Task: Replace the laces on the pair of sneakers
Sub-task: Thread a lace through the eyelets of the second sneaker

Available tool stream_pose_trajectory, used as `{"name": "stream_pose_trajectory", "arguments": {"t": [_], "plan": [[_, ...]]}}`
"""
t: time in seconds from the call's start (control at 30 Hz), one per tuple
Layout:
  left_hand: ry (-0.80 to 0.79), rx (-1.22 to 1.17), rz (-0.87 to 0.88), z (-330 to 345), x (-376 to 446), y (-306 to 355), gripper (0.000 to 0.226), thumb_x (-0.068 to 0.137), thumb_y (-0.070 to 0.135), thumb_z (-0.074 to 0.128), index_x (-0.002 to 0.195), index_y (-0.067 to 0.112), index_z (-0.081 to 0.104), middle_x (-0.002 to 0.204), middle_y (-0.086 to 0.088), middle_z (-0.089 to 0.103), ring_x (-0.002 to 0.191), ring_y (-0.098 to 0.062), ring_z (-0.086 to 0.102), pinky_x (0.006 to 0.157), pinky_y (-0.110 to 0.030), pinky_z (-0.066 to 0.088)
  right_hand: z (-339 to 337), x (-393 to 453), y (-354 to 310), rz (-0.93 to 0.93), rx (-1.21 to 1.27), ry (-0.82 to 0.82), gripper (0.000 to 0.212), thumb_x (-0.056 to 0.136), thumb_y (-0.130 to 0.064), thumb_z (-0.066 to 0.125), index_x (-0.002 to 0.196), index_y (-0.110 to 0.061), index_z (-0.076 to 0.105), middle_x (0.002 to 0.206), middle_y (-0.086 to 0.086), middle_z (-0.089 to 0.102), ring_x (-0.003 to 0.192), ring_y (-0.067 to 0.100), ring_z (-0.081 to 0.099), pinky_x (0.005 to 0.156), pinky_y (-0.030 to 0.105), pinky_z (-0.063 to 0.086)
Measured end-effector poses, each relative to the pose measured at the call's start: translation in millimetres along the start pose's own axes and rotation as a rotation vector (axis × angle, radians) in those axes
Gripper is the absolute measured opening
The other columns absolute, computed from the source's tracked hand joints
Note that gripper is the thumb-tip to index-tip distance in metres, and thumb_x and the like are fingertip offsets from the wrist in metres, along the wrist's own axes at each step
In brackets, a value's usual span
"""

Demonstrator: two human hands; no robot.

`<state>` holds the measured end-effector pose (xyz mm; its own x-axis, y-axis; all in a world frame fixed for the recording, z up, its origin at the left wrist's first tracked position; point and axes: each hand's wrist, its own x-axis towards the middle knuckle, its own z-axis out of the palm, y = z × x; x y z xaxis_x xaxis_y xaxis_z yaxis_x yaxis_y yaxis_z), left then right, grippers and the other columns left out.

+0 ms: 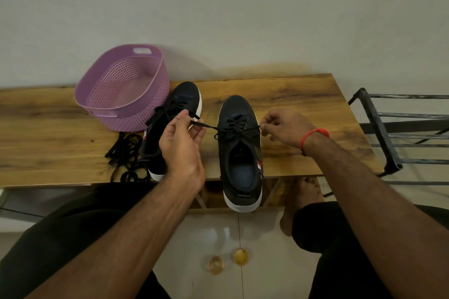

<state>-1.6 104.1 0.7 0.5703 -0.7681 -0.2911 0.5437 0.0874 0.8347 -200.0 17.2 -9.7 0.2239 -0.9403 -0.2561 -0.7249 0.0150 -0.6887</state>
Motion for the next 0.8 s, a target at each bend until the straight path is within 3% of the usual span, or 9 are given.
{"name": "stream_pose_trajectory", "arguments": {"t": [0.07,0.17,0.27,0.43,0.57,0.67,0.8], "plan": [[-0.02,0.003,0.034,-2,2,3,0.013,0.1,0.016,0.063,0.107,0.005,0.067,0.089,-0.003,0.066,0.082,-0.016,0.069,0.084,-0.034,0.06,1,1,0,-0.01,-0.021,0.029,0.001,0.097,-0.024,0.061,0.098,-0.025,0.062,0.096,-0.01,0.061,0.095,0.011,0.06,0.071,0.021,0.046],[-0.034,0.026,0.104,-4,13,12,0.018,0.098,0.012,0.064,0.114,0.002,0.066,0.09,-0.003,0.067,0.073,-0.01,0.066,0.078,-0.035,0.06,-2,3,-3,-0.04,-0.056,0.075,0.016,0.097,-0.031,0.062,0.111,-0.027,0.06,0.103,-0.012,0.057,0.098,0.008,0.052,0.065,0.017,0.035],[-0.069,0.118,0.149,-6,20,19,0.031,0.095,0.005,0.067,0.126,0.01,0.063,0.1,-0.003,0.073,0.073,-0.01,0.067,0.075,-0.036,0.062,-7,-4,-10,-0.144,-0.025,0.07,0.012,0.096,-0.036,0.062,0.103,-0.027,0.064,0.097,-0.016,0.06,0.09,0.002,0.055,0.068,0.017,0.039],[-0.289,0.497,0.206,-5,9,11,0.024,0.095,0.009,0.067,0.117,0.017,0.073,0.1,0.0,0.076,0.069,-0.008,0.065,0.066,-0.024,0.058,-7,-17,-27,-0.33,0.003,-0.139,0.02,0.089,-0.04,0.069,0.099,-0.023,0.071,0.095,-0.008,0.069,0.09,0.007,0.064,0.077,0.022,0.053],[-0.43,0.716,0.238,-2,1,5,0.026,0.097,0.009,0.063,0.118,0.022,0.074,0.101,0.006,0.075,0.068,-0.002,0.064,0.071,-0.024,0.061,0,-16,-27,-0.355,-0.059,-0.141,0.019,0.088,-0.037,0.072,0.1,-0.023,0.069,0.097,-0.008,0.066,0.09,0.008,0.061,0.079,0.027,0.054],[-0.409,0.722,0.195,1,1,4,0.025,0.095,0.014,0.068,0.118,0.024,0.071,0.094,0.002,0.075,0.067,-0.002,0.065,0.069,-0.022,0.06,1,-16,-25,-0.36,-0.016,-0.125,0.015,0.089,-0.034,0.071,0.099,-0.023,0.07,0.094,-0.01,0.067,0.088,0.005,0.062,0.074,0.021,0.051],[-0.347,0.696,0.089,3,4,5,0.013,0.092,0.027,0.073,0.102,0.019,0.07,0.082,0.004,0.075,0.067,-0.002,0.067,0.065,-0.018,0.057,0,-14,-23,-0.347,-0.001,-0.122,0.012,0.09,-0.034,0.069,0.097,-0.024,0.07,0.091,-0.011,0.068,0.084,0.001,0.062,0.066,0.013,0.047]]}}
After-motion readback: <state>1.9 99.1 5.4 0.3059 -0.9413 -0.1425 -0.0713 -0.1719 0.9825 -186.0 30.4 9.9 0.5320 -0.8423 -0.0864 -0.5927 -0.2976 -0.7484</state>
